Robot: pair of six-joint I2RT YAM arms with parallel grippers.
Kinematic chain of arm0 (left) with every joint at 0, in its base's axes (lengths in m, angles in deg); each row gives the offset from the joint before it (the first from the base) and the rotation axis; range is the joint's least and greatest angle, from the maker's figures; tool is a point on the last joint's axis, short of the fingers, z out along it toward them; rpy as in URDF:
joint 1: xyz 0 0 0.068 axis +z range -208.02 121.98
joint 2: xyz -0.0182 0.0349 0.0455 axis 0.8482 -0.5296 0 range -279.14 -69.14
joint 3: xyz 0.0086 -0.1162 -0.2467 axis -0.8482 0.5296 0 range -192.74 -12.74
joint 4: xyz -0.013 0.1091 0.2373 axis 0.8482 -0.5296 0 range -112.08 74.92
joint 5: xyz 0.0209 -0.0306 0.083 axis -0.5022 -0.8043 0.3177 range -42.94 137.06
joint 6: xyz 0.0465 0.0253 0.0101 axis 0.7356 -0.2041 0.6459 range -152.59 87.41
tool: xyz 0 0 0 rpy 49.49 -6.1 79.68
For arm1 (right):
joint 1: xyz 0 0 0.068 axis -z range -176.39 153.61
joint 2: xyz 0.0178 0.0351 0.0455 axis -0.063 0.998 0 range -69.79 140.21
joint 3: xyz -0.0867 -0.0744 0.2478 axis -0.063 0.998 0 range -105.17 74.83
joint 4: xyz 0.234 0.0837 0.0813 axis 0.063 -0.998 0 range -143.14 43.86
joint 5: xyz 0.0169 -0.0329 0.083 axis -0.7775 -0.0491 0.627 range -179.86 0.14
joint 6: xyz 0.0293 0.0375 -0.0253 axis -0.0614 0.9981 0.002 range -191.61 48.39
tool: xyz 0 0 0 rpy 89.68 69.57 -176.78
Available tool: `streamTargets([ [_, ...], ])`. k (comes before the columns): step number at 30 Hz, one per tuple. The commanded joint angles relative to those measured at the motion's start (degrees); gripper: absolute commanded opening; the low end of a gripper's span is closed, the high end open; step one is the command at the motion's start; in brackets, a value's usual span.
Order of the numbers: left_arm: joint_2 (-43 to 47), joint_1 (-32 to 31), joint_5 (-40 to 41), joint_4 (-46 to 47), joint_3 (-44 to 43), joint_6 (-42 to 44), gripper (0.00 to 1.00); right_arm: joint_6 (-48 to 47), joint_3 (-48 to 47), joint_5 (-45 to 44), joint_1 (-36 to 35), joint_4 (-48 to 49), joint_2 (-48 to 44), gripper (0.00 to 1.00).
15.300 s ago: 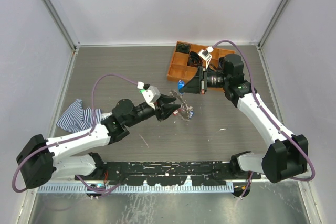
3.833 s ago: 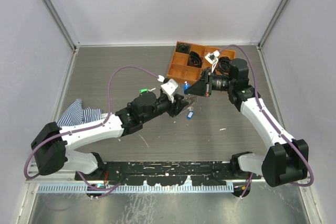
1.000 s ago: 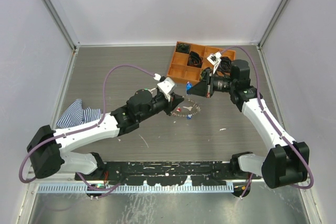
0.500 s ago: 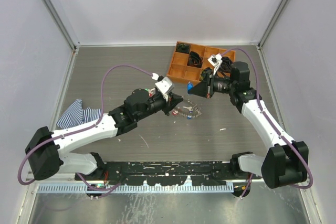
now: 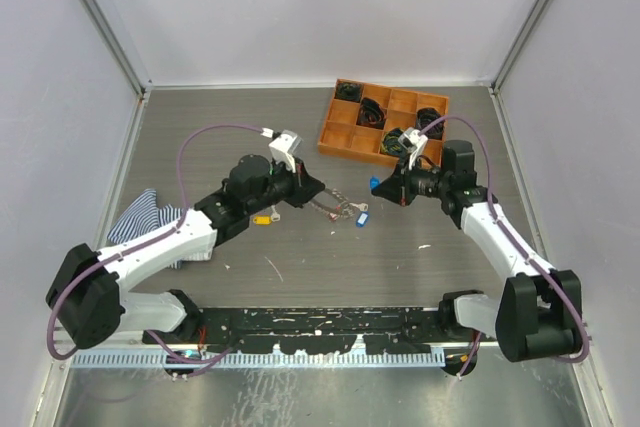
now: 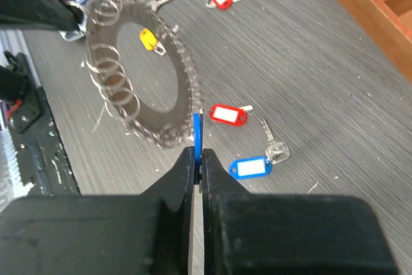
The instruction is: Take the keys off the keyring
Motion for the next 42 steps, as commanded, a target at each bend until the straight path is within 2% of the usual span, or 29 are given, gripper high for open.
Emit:
streamTargets([
  [1, 2.2, 4.3, -4.6, -8.3, -4.3, -10.8, 0.00, -10.6, -0.6, -3.1, -0.1, -0.8, 3.0, 0.03],
  [8, 5.9, 13.7, -4.6, -17.8, -4.6, -16.2, 0.00, -17.2, -2.9, -10.4, -6.8, -6.2, 12.2, 0.03],
  [16, 7.2, 34.8, -16.5, -20.9, -5.2, -23.0, 0.00, -15.6, -6.6, -13.6, -11.5, -6.7, 20.5, 0.03],
  [20, 5.3, 43.9, -18.6, -21.5, -6.5, -25.3, 0.00, -15.4, -8.3, -12.4, -14.6, -7.6, 23.6, 0.04],
  [25, 0.2, 50.4, -14.8, -22.6, -9.1, -27.1, 0.00, -15.7, -10.0, -12.3, -18.2, -9.0, 25.9, 0.06],
  [33, -9.1, 53.3, -2.6, -29.5, -16.1, -25.8, 0.00, -15.7, -11.5, -13.0, -21.7, -10.5, 27.5, 0.11],
  [36, -12.0, 53.4, -0.1, -30.8, -17.8, -25.2, 0.00, -15.6, -12.7, -13.4, -23.3, -11.4, 28.3, 0.18],
  [39, -16.3, 53.6, 1.3, -31.8, -19.6, -25.2, 0.00, -15.5, -14.4, -14.3, -23.6, -12.9, 28.3, 0.34],
  [42, -20.0, 54.2, 0.4, -34.5, -23.0, -24.7, 0.18, -15.4, -15.4, -13.9, -22.3, -14.0, 25.0, 0.55],
])
